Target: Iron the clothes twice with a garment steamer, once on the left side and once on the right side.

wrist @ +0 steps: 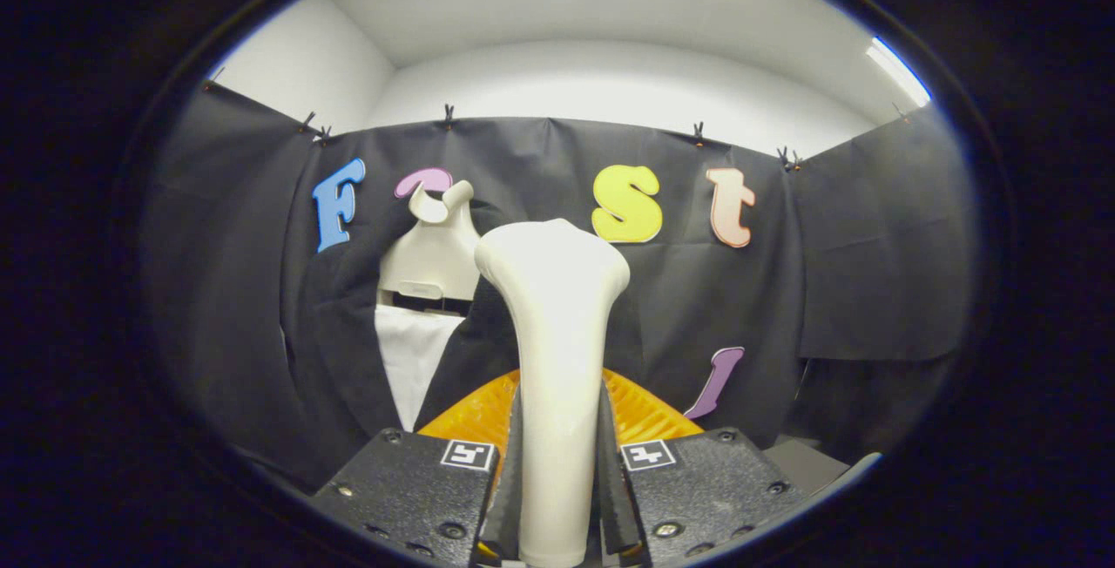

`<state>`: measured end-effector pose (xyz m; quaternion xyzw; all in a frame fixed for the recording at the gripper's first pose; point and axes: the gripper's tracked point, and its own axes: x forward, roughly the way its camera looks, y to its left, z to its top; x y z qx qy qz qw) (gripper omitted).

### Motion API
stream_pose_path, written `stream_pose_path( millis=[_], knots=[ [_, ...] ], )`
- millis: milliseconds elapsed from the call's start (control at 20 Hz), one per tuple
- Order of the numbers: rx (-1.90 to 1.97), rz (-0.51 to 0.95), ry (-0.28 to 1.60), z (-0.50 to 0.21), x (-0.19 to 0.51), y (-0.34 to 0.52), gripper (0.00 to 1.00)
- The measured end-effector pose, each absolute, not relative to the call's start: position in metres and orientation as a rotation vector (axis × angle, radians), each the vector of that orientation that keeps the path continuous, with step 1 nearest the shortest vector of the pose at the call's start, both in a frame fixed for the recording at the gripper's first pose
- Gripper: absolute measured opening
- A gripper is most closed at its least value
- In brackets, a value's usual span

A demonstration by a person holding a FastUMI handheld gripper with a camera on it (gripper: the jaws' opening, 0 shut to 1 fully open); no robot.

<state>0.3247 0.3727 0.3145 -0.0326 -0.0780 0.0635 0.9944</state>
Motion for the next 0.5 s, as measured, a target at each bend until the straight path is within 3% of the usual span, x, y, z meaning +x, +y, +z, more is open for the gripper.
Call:
stream_pose_path(
  millis=[500],
  knots=[
    [-0.122,0.088,-0.076,0.255,0.340,0.372,0.40]
  ],
)
